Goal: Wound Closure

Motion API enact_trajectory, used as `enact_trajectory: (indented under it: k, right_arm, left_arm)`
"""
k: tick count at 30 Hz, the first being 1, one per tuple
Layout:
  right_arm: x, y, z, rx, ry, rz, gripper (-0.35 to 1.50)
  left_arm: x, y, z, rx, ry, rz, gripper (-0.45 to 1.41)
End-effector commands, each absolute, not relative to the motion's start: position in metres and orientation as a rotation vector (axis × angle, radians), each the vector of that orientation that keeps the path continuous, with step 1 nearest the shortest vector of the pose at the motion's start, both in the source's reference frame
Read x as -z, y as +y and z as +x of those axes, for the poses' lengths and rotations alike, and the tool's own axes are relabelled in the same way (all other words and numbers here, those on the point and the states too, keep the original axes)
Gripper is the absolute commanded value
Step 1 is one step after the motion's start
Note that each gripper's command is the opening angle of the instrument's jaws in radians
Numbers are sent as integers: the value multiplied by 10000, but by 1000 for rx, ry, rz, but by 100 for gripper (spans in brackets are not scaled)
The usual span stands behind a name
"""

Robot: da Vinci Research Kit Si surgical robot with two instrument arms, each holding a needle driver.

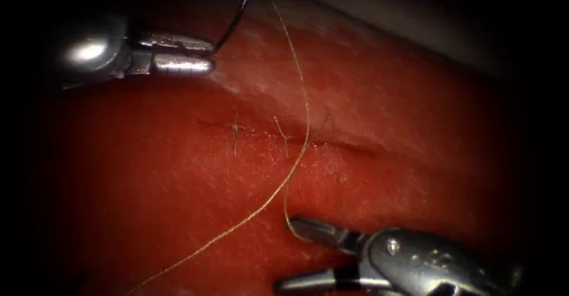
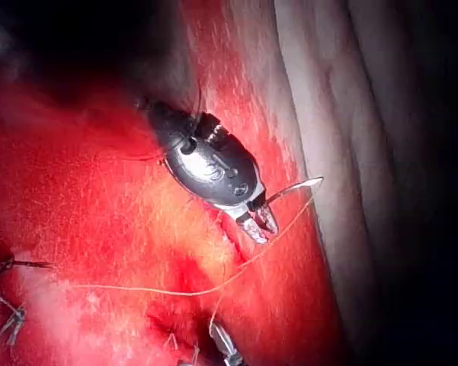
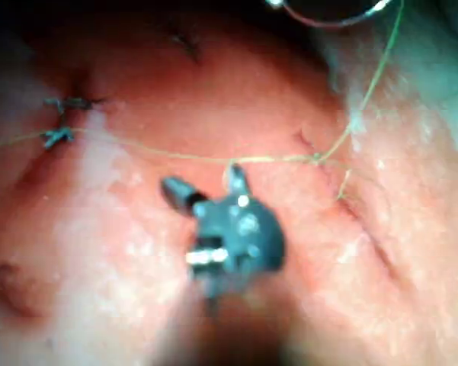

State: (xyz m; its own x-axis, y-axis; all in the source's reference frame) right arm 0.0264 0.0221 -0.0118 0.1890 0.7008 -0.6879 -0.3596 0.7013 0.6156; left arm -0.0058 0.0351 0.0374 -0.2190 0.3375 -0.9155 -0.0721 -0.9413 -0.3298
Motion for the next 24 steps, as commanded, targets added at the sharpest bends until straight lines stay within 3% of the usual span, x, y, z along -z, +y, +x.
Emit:
enact_trajectory:
  k: [1,11,24]
  right_arm:
    - [106,231,259,-748,1160,338,125]
    - [65,257,223,-696,1109,223,126]
    - [7,253,240,-652,1112,155,124]
  left_arm:
    - [-383,349,-61,-2247,-312,-1765,-35]
    - [-406,360,-37,-2242,-287,-1705,-35]
    - [-407,369,-20,-2238,-258,-1665,-35]
